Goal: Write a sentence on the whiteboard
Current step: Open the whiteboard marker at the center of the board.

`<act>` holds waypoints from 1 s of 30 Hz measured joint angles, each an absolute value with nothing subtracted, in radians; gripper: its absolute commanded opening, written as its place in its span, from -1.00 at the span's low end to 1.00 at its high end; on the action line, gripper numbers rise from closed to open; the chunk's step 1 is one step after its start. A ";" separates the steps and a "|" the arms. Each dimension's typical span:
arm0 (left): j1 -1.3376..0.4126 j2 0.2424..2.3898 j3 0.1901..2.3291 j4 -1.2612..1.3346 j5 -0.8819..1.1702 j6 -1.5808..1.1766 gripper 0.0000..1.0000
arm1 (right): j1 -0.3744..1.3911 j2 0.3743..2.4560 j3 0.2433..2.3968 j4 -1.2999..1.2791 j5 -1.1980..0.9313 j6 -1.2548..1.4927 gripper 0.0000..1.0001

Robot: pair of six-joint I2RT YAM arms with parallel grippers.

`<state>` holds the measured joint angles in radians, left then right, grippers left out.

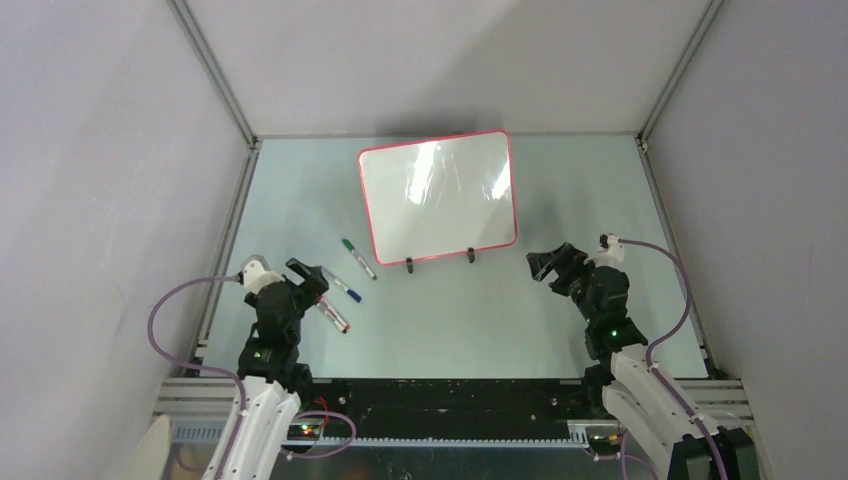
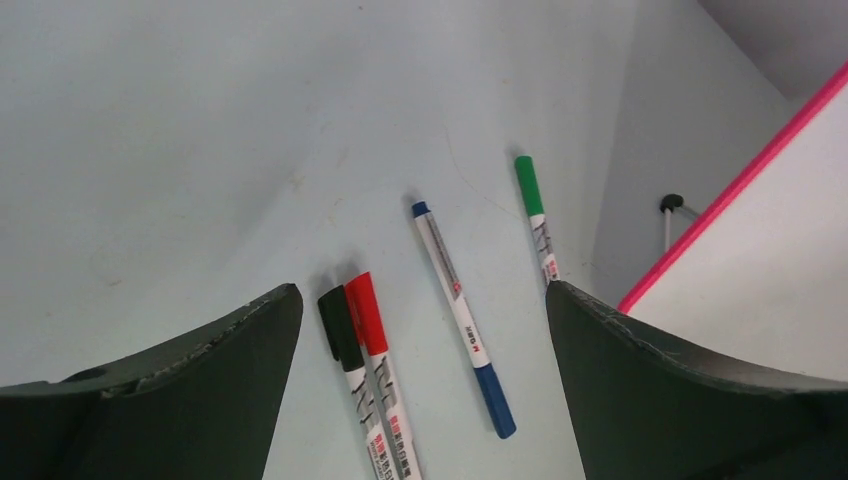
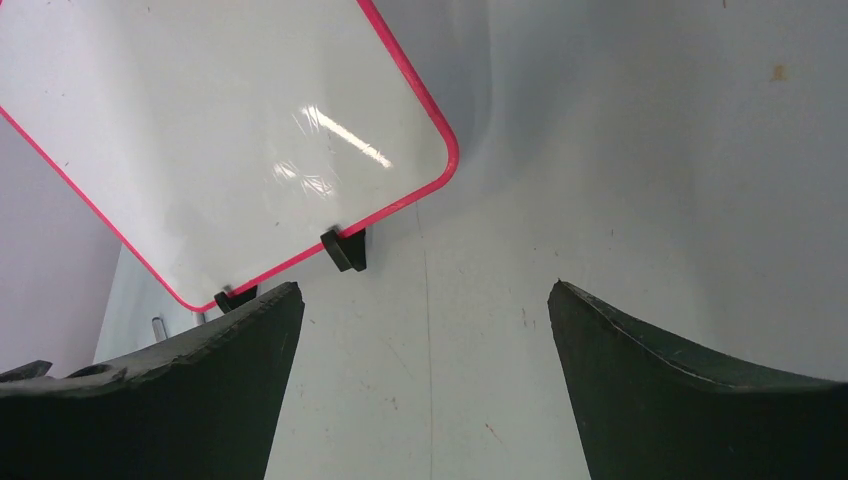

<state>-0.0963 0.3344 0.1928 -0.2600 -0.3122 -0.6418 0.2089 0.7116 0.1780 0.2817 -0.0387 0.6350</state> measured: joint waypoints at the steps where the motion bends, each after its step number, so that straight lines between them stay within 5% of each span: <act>1: -0.096 0.336 0.193 -0.264 -0.323 -0.648 0.97 | 0.209 0.712 0.178 0.282 -0.039 0.635 0.94; 12: -0.096 0.564 0.297 -0.300 -0.377 -0.753 0.84 | 0.200 0.696 0.181 0.260 -0.039 0.636 0.95; 23: -0.132 1.001 0.594 -0.262 -0.244 -0.749 0.77 | 0.194 0.709 0.182 0.260 -0.043 0.636 0.94; 30: -0.134 1.078 0.601 -0.158 -0.150 -0.703 0.73 | 0.194 0.717 0.182 0.260 -0.052 0.636 0.93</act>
<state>-0.1337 1.0782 0.6014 -0.1581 -0.1505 -0.7029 0.1940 0.7166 0.1818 0.2596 -0.0517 0.6361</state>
